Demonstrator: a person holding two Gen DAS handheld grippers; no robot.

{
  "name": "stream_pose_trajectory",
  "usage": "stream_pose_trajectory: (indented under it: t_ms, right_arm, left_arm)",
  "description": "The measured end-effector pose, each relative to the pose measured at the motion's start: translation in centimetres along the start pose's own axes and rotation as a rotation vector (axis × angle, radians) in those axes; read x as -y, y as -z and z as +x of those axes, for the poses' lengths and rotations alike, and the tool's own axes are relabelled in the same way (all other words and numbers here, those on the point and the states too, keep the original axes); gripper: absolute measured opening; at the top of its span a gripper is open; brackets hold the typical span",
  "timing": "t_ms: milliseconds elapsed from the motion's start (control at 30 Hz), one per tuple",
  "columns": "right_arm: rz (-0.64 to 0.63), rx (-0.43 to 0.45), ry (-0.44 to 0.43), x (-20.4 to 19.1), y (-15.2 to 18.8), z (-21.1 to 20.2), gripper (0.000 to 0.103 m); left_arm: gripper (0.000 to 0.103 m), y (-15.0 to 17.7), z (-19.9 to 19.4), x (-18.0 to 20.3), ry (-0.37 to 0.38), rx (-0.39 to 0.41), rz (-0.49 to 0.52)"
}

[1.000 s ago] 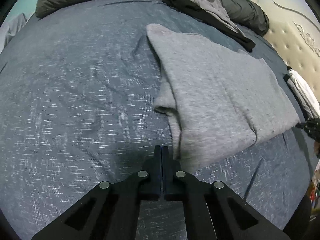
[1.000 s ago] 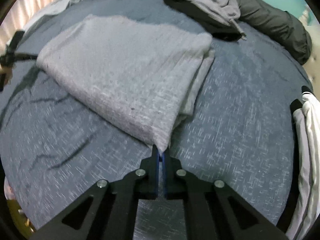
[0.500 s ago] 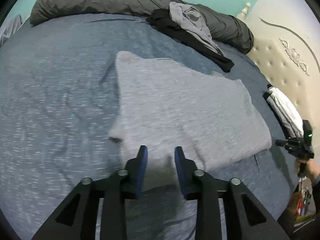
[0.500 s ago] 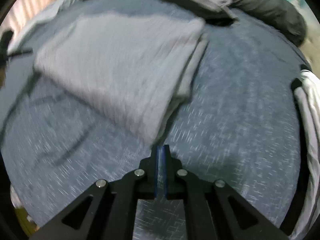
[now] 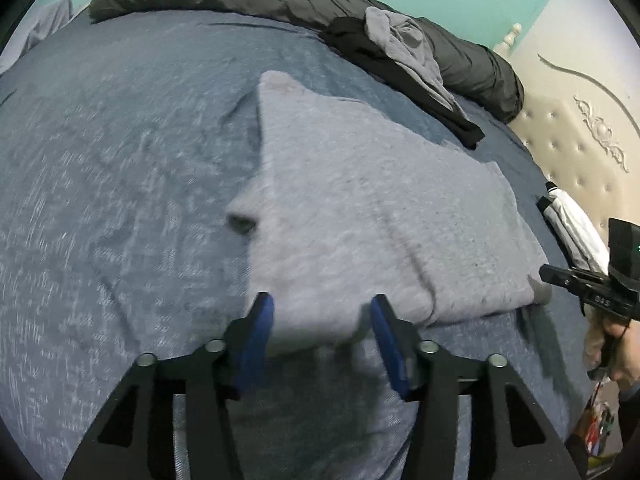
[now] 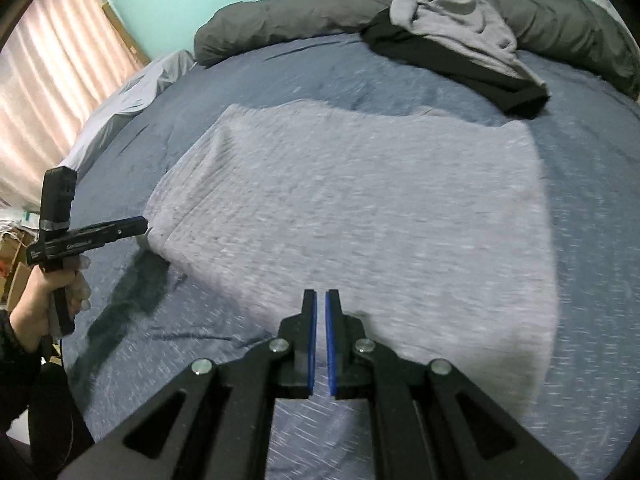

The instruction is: Fold clothes

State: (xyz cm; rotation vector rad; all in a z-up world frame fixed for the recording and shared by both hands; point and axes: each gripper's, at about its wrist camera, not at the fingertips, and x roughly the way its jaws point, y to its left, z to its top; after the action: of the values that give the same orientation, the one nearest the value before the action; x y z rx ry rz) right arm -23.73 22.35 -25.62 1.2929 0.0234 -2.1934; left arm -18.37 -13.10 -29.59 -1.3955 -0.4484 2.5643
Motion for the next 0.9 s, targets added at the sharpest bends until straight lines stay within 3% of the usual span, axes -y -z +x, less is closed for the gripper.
stream_pose_trajectory:
  t_ms: [133,333,467,500,667,900]
  right_arm:
    - [0.022,-0.013,0.008,1.0,0.4,0.3,0.004]
    - [0.064,-0.042,0.037,2.2,1.1,0.5,0.004]
    - [0.083,-0.059,0.053,2.8,1.6,1.1,0.004]
    - [0.086,-0.06,0.055,2.9,1.6,1.2,0.004]
    - [0.055,-0.094,0.112,2.3,2.2,2.6,0.004]
    - [0.043,-0.11,0.133,2.0,2.5,3.0,0.004]
  left_arm:
    - [0.059,1.3,0.5,-1.2,-0.008,-0.012,-0.006]
    - [0.059,2.3,1.2,-1.5,0.059,0.032,0.001]
    - [0.013,1.9,1.6,-1.7,0.067,0.049,0.009]
    - [0.008,1.8,1.5,-1.9,0.074,0.056,0.009]
    - [0.005,1.7,0.4,-1.9,0.069,0.114,0.03]
    - [0.005,1.2,-0.5,-4.6,0.083,0.137,-0.039]
